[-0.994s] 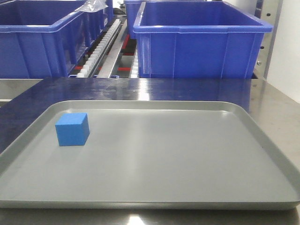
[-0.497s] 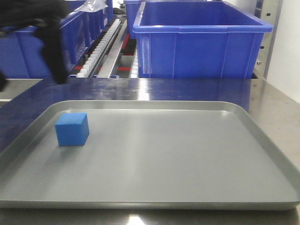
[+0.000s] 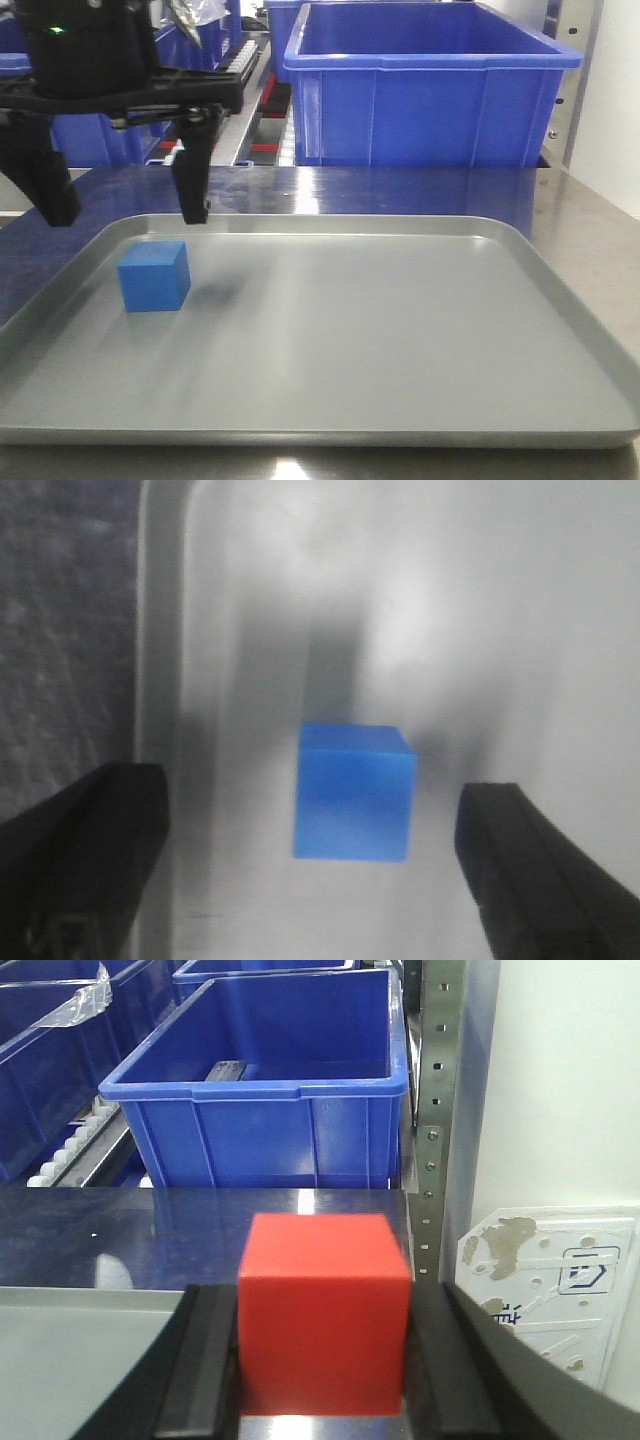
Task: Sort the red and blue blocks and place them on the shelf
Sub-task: 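Lower the open left gripper over the blue cube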
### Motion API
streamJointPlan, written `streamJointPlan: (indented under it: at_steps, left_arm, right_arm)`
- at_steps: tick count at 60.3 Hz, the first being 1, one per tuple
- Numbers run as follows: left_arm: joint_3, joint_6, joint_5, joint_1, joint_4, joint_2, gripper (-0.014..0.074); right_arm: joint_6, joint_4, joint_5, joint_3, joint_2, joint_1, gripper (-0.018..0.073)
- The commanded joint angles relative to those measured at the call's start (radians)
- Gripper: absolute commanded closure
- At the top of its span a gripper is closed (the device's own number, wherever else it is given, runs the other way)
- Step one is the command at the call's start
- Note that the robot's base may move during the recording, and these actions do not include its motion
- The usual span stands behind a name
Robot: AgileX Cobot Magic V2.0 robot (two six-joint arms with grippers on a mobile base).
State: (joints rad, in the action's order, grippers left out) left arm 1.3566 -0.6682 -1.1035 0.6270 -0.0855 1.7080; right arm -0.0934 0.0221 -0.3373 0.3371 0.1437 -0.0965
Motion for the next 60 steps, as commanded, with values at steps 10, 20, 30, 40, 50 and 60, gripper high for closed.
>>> streamJointPlan:
  at_steps: [10, 20, 30, 40, 50, 60]
  left_arm:
    - [0.032, -0.035, 0.014, 0.029, -0.002, 0.008, -0.0021]
    - [0.030, -0.035, 0.029, 0.029, -0.011, 0.013, -0.0021]
    - [0.030, -0.037, 0.048, 0.029, -0.013, 0.023, -0.0021]
    - [0.030, -0.037, 0.046, 0.029, -0.013, 0.042, -0.0021]
    - [0.025, -0.037, 0.052, 0.025, -0.009, 0.060, 0.0001]
    - [0.025, -0.037, 0.054, 0.025, -0.009, 0.070, 0.0066]
  right_arm:
    - [0.007, -0.006, 0.096, 0.026, 0.010, 0.006, 0.0492]
    - [0.007, -0.006, 0.095, 0.026, 0.010, 0.006, 0.0492]
    - [0.007, -0.006, 0.095, 0.026, 0.010, 0.006, 0.0492]
    - [0.007, -0.006, 0.095, 0.026, 0.010, 0.006, 0.0492]
    - [0.007, -0.006, 0.095, 0.026, 0.010, 0.006, 0.0492]
    - [0.007, -0.006, 0.094, 0.026, 0.010, 0.006, 0.0492]
